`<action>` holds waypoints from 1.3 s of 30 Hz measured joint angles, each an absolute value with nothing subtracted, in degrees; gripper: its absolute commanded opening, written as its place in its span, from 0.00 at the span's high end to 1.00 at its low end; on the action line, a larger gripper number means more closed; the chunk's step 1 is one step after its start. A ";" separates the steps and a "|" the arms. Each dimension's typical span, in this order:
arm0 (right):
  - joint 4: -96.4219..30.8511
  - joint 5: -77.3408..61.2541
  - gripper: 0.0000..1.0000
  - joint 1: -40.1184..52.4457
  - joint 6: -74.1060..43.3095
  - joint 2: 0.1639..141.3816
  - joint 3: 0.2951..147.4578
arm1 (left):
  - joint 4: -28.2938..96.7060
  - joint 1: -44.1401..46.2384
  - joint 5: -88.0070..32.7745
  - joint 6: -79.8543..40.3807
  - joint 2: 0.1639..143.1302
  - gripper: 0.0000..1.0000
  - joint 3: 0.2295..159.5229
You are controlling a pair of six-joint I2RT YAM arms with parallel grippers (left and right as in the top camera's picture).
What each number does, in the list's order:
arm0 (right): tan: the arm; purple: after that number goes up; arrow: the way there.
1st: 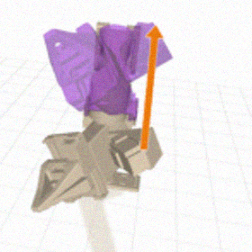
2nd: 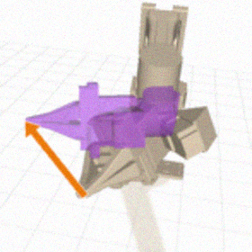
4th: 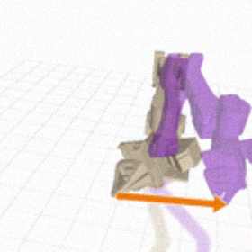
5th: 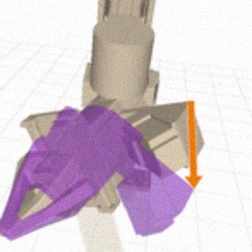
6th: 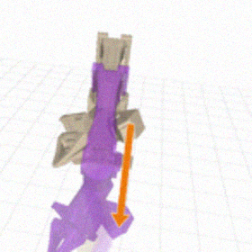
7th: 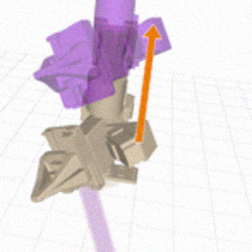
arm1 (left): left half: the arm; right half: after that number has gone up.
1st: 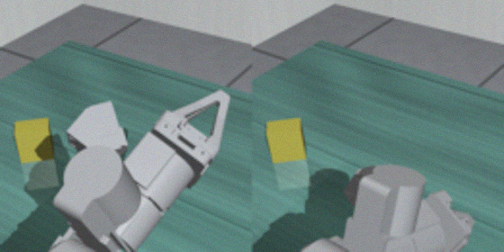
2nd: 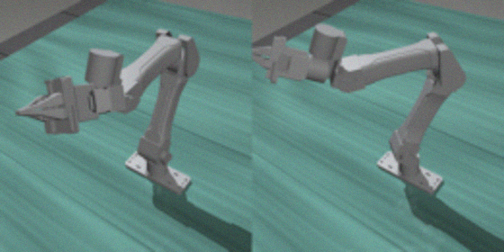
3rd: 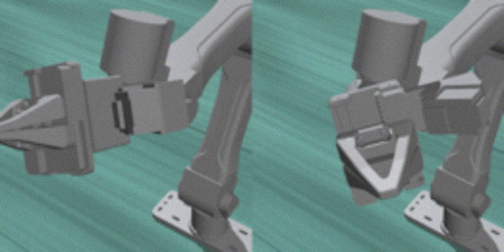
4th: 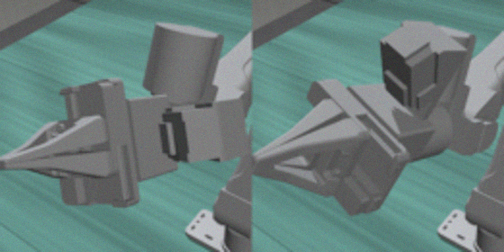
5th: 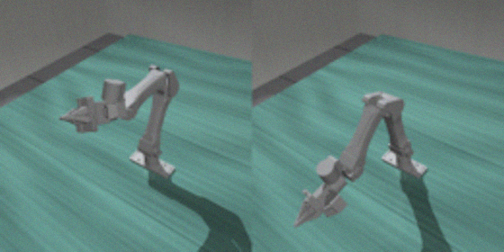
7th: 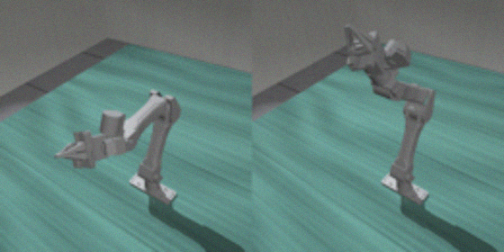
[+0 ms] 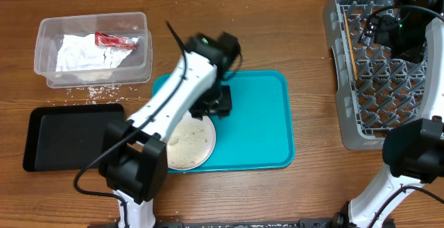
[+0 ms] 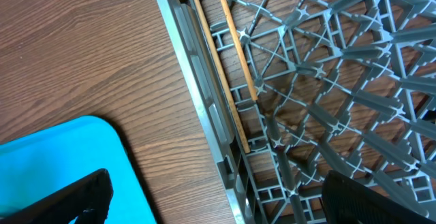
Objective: Sort waste into correct bins and load items into the dishwasher
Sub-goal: 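Move the left gripper to the white plate and grasp its rim, then lift the white plate and carry it left toward the black tray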
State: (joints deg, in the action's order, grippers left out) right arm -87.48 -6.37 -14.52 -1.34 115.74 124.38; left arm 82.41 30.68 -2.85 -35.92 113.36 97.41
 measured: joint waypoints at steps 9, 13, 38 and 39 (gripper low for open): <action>-87.50 -6.39 0.00 -14.52 -1.32 115.74 124.38 | 66.11 33.91 -0.89 -41.87 113.36 0.59 83.46; -87.48 -6.39 0.00 -14.52 -1.32 115.74 124.38 | 62.04 33.89 -0.03 -43.57 113.36 0.61 79.99; -87.48 -6.37 0.00 -14.52 -1.32 115.74 124.38 | 56.82 39.03 8.54 -50.41 113.25 0.96 74.61; -87.48 -6.37 0.00 -14.55 -1.32 115.74 124.38 | 56.90 39.03 8.84 -50.46 113.14 0.96 74.61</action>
